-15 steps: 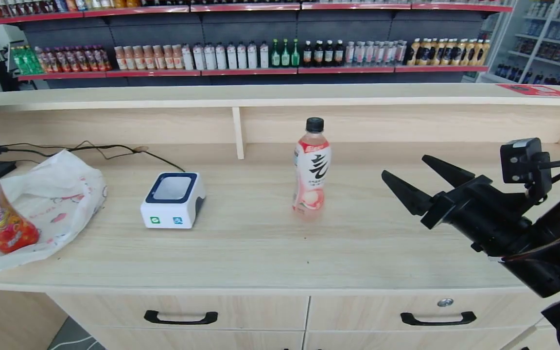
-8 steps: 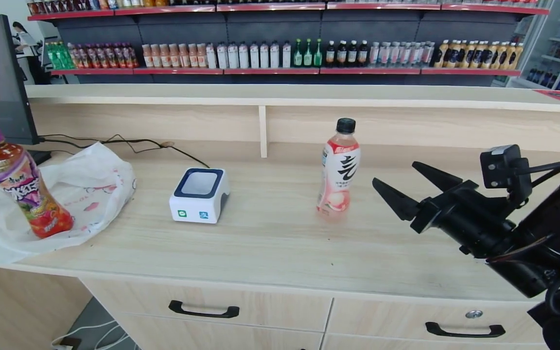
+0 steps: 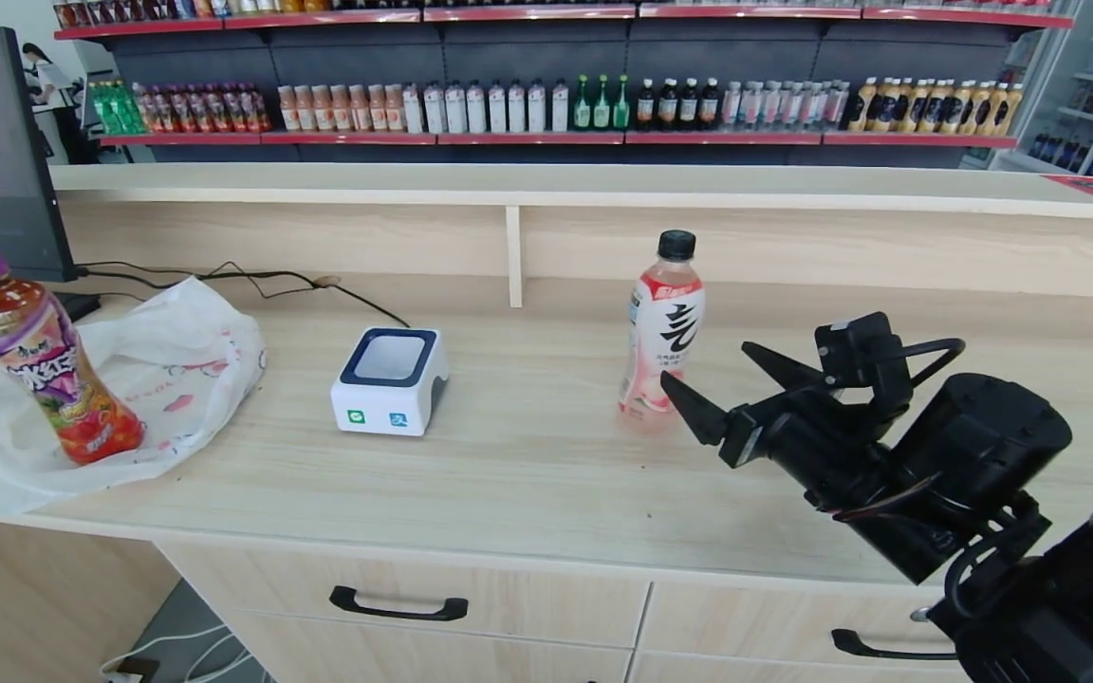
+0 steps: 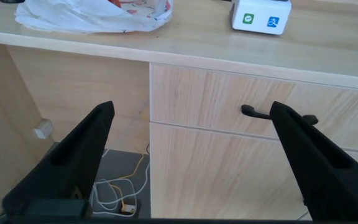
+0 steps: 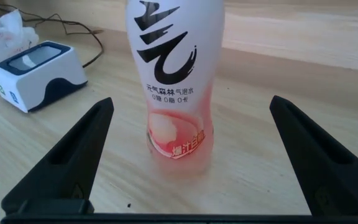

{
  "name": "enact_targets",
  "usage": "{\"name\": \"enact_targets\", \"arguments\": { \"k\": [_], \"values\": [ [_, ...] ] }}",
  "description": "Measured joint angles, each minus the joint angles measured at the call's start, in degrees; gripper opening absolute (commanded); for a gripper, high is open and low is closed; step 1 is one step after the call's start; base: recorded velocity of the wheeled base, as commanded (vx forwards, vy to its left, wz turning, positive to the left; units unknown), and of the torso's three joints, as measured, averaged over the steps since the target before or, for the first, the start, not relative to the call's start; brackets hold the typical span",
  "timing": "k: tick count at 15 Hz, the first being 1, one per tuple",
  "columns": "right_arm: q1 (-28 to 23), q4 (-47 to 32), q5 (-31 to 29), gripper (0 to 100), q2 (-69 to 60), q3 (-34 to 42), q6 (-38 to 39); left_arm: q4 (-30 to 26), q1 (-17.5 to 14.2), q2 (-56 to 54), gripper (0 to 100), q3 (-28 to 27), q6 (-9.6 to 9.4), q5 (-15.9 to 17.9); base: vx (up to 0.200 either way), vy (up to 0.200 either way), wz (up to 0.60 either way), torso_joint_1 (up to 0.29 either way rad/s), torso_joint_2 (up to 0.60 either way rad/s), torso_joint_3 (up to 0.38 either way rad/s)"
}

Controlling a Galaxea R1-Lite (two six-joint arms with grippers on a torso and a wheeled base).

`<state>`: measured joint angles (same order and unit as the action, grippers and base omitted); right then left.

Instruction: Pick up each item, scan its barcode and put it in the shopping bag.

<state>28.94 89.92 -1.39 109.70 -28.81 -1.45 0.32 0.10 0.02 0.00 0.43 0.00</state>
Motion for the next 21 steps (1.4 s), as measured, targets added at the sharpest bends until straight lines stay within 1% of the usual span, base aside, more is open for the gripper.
{"name": "enact_targets", "arguments": {
  "k": [3,6,12,16,21],
  "values": [
    [1.29,0.0,-2.51,100,1.95,-2.3,0.9,0.0,0.0,0.0,100,0.0,-0.13,0.0,0.0,0.0,0.0,0.0,0.0,0.0],
    [2.62,0.02,-7.03,100,4.72,-6.97,2.32,0.0,0.0,0.0,100,0.0,-0.18,0.0,0.0,0.0,0.0,0.0,0.0,0.0],
    [3.61,0.02,-7.61,100,8.7,-11.74,3.0,0.11,0.0,0.0,100,0.0,-0.24,0.02,0.0,0.0,0.0,0.0,0.0,0.0],
    [3.8,0.05,-11.19,100,11.76,-17.36,3.0,0.11,0.0,0.0,100,0.0,-0.27,0.0,0.0,0.0,0.0,0.0,0.0,0.0],
    [4.19,0.02,-11.17,100,14.75,-20.09,3.01,0.12,0.0,0.0,100,0.0,-0.35,0.07,0.0,0.0,0.0,0.0,0.0,0.0]
  ]
}}
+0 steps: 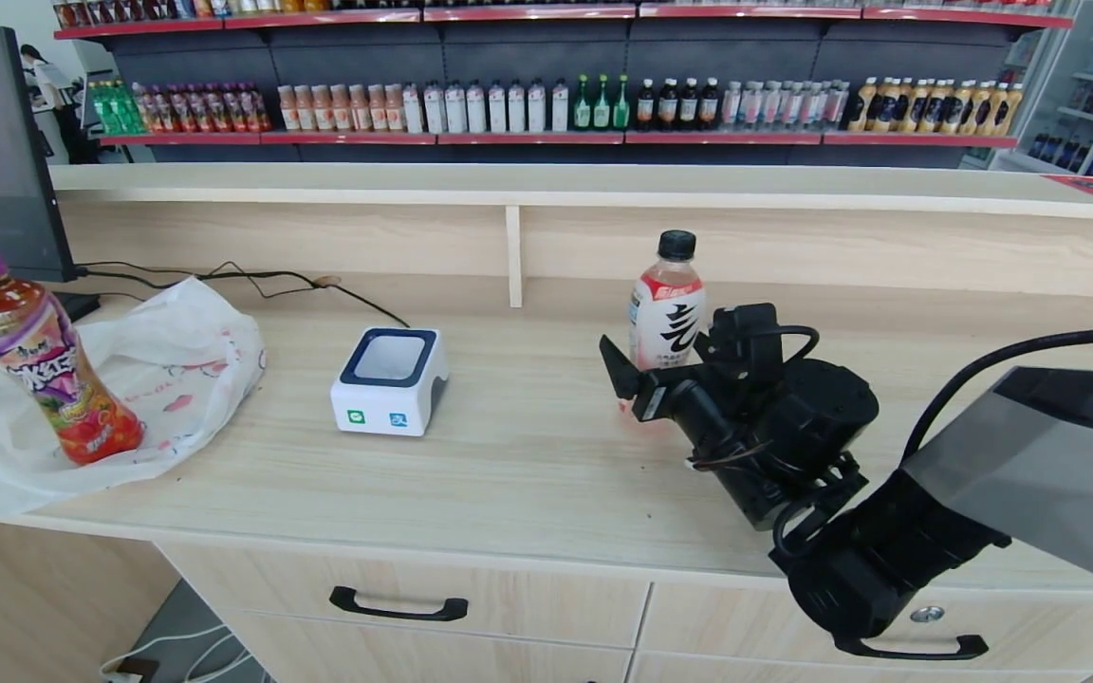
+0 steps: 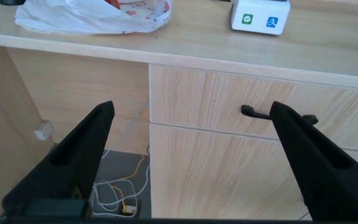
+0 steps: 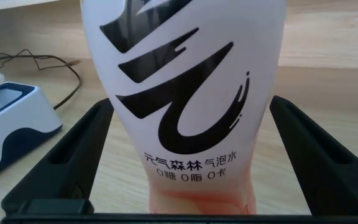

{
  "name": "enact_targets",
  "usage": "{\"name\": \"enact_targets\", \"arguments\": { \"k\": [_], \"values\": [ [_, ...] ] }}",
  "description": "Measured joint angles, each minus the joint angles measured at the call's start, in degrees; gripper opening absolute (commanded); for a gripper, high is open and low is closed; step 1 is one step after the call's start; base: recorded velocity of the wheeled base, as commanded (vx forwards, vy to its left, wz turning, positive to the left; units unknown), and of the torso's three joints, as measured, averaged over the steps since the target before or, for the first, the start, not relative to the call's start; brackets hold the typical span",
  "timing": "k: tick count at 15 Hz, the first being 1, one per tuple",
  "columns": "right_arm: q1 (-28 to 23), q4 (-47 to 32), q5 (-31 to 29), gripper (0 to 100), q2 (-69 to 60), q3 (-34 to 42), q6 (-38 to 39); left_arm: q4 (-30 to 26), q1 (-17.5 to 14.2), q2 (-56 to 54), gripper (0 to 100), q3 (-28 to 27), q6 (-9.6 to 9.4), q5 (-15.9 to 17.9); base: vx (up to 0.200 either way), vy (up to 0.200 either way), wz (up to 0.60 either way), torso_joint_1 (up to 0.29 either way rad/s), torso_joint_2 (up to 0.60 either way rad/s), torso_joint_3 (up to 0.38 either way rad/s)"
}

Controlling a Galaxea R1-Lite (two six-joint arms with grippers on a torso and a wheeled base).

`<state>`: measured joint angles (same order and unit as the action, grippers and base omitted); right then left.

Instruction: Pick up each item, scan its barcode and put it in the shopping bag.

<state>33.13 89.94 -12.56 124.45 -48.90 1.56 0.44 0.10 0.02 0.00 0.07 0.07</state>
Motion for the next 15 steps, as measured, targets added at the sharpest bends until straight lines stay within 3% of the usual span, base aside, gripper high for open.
{"name": "enact_targets", "arguments": {
  "k": [6,7,15],
  "values": [
    [-0.09,-0.02,-0.33,100,1.9,-1.66,0.68,0.0,0.0,0.0,100,0.0,0.0,0.02,0.0,0.0,0.0,0.0,0.0,0.0],
    [-0.04,0.0,-0.35,0,2.0,-1.68,0.68,-0.01,0.0,0.0,100,0.0,-0.02,0.0,0.0,0.0,0.0,0.0,0.0,0.0],
    [-0.15,-0.09,-0.63,0,1.93,-1.57,0.84,-0.01,-0.05,0.0,100,0.0,0.09,-0.07,0.0,0.0,0.0,0.0,0.0,0.0]
  ]
}}
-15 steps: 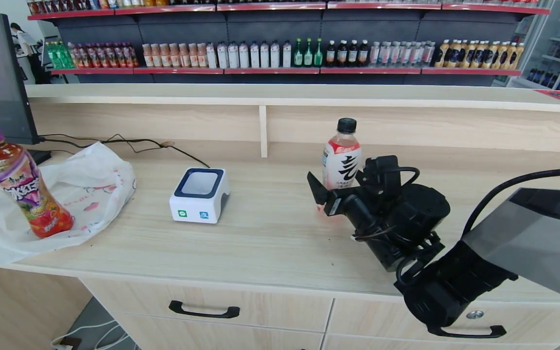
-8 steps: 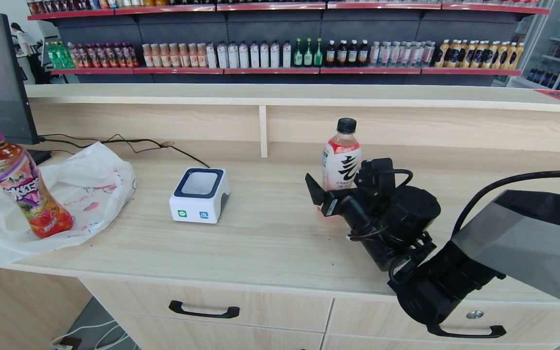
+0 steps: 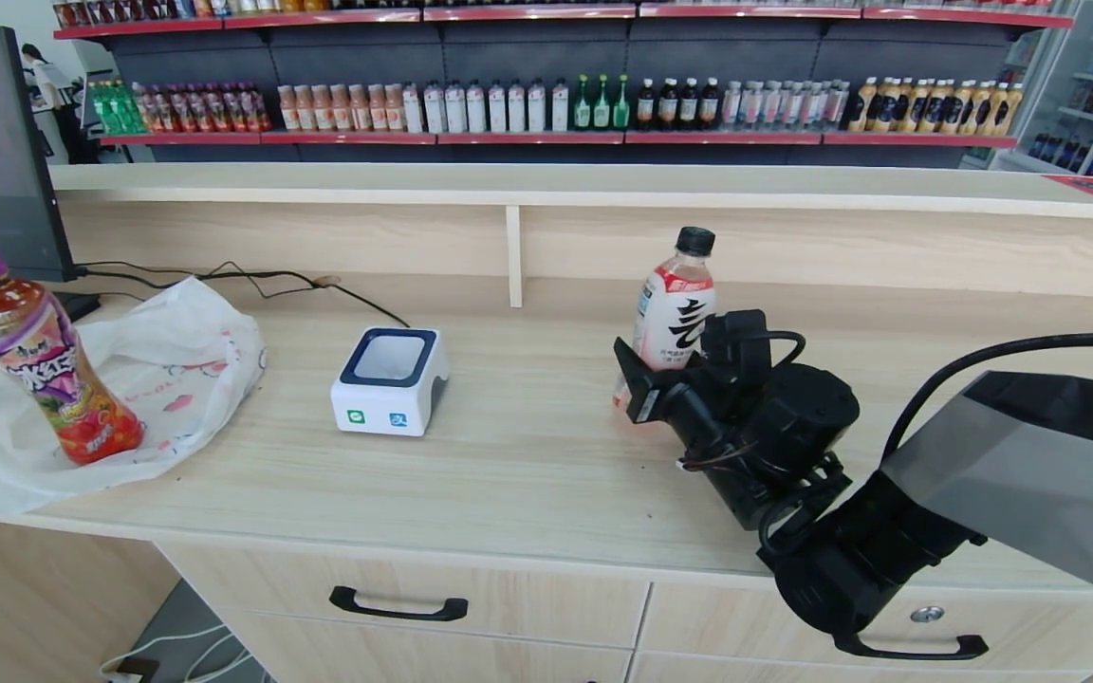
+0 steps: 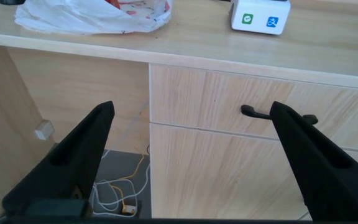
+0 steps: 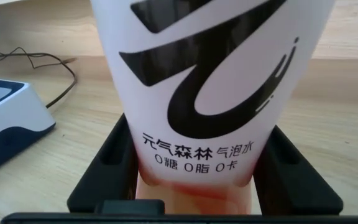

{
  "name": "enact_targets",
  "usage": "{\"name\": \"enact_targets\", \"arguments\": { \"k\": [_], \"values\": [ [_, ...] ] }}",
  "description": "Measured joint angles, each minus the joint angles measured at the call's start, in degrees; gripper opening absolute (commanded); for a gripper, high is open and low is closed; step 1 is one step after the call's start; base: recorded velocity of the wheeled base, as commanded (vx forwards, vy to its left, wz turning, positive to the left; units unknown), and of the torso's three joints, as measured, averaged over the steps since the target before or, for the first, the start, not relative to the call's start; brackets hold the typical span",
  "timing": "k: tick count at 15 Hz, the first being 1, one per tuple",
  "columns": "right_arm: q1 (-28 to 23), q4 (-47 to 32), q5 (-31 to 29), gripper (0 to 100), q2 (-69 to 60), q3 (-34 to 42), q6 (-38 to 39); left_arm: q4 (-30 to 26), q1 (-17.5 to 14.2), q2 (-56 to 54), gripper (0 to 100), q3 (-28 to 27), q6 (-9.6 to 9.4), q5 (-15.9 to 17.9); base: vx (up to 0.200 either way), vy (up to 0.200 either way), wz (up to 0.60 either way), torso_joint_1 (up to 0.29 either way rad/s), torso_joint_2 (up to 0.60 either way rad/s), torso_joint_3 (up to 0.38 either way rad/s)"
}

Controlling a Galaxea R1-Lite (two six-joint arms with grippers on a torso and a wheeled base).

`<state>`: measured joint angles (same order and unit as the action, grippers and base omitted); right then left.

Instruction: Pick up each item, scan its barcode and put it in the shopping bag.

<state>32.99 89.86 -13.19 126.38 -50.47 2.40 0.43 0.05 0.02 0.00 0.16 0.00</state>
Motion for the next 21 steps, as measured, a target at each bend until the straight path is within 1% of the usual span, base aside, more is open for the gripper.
{"name": "enact_targets", "arguments": {
  "k": [10,14,16,17,19,21],
  "values": [
    [-0.05,0.06,-0.09,0,-3.04,-0.88,-0.02,0.0,0.05,0.0,100,0.0,0.05,0.0,0.0,0.0,0.0,0.0,0.0,0.0],
    [0.72,0.05,-0.02,0,-8.61,3.97,0.06,-0.1,0.05,0.0,100,0.0,0.05,0.0,0.0,0.0,0.0,0.0,0.0,0.0],
    [2.97,0.13,0.13,0,-12.52,6.81,0.44,-0.18,0.02,0.0,100,0.0,0.02,0.05,0.0,0.0,0.0,0.0,0.0,0.0],
    [4.91,0.13,0.15,0,-14.28,8.35,0.94,-0.24,0.02,0.0,100,0.0,-0.02,0.05,0.0,0.0,0.0,0.0,0.0,0.0],
    [9.7,0.06,0.28,0,-18.01,12.17,0.99,-0.33,0.05,0.0,100,0.0,-0.18,0.07,0.0,0.0,0.0,0.0,0.0,0.0],
    [14.47,0.11,0.24,0,-20.74,14.2,0.93,-0.35,0.05,0.0,100,0.0,-0.23,0.1,0.0,0.0,0.0,0.0,0.0,0.0]
  ]
}}
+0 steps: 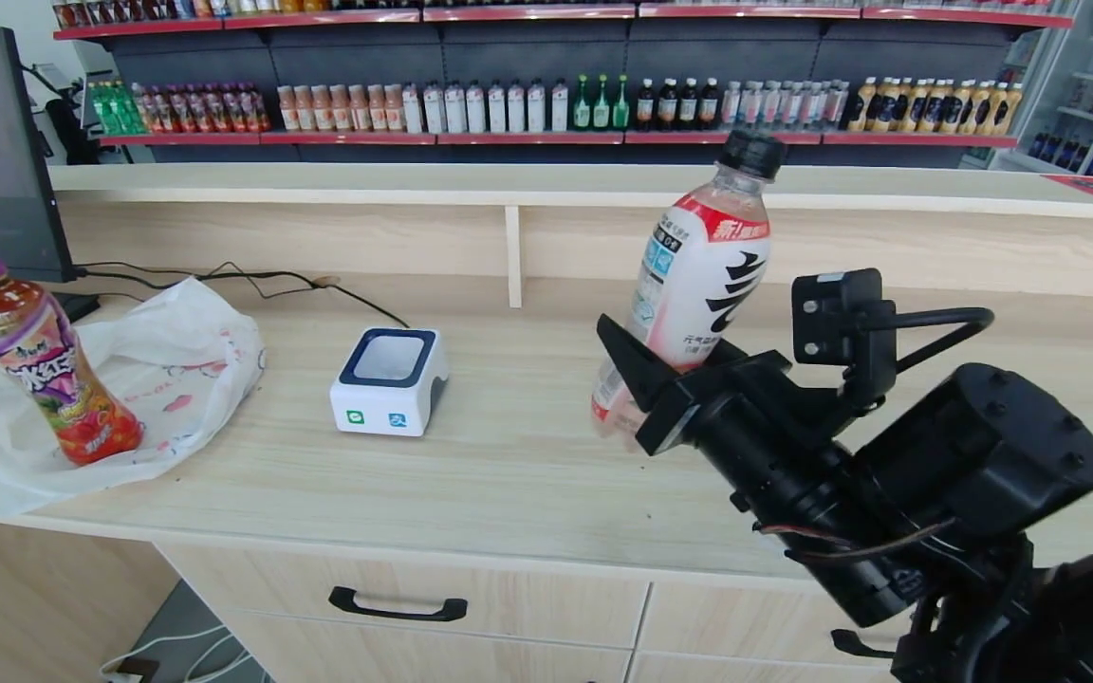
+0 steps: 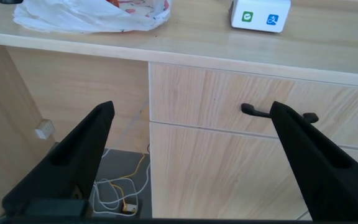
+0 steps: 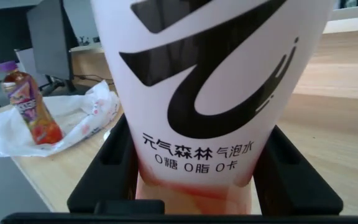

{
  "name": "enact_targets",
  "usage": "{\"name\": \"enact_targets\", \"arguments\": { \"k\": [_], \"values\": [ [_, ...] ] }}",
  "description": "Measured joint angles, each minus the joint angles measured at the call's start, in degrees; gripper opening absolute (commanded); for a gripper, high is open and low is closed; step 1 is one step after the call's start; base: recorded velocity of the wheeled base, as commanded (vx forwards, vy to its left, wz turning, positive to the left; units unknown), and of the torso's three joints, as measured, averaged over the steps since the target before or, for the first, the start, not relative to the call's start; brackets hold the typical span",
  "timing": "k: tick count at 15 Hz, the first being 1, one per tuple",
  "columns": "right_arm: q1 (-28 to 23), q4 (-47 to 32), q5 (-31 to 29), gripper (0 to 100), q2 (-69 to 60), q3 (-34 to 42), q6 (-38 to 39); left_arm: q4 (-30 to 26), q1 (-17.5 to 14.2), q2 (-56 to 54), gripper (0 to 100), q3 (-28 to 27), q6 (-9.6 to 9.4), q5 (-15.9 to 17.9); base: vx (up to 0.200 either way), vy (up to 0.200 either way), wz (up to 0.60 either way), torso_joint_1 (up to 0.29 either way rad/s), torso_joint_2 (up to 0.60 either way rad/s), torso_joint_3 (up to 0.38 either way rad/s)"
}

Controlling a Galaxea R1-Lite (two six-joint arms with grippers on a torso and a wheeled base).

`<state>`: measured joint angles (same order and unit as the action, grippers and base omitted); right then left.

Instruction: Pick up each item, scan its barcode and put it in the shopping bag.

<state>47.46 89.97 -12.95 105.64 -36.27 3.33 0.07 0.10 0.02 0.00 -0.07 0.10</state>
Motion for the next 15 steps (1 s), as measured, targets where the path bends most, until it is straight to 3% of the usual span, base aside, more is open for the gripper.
{"name": "enact_targets", "arguments": {
  "k": [3,6,11,15],
  "values": [
    [7.03,-0.02,0.3,0,-2.41,0.77,0.3,0.0,0.0,0.0,100,0.0,0.0,-0.02,0.0,0.0,0.0,0.0,0.0,0.0],
    [10.64,-0.06,1.38,0,-4.29,1.23,1.18,0.0,0.0,0.0,100,0.0,-0.02,0.0,0.0,0.0,0.0,0.0,0.0,0.0],
    [11.82,0.0,3.49,0,-8.64,3.08,8.44,-0.07,0.0,0.0,100,0.0,0.0,0.0,0.0,0.0,0.0,0.0,0.0,0.0],
    [11.78,-0.05,10.74,0,-11.29,7.46,13.29,-0.07,0.0,0.0,100,0.0,0.02,0.0,0.0,0.0,0.0,0.0,0.0,0.0]
  ]
}}
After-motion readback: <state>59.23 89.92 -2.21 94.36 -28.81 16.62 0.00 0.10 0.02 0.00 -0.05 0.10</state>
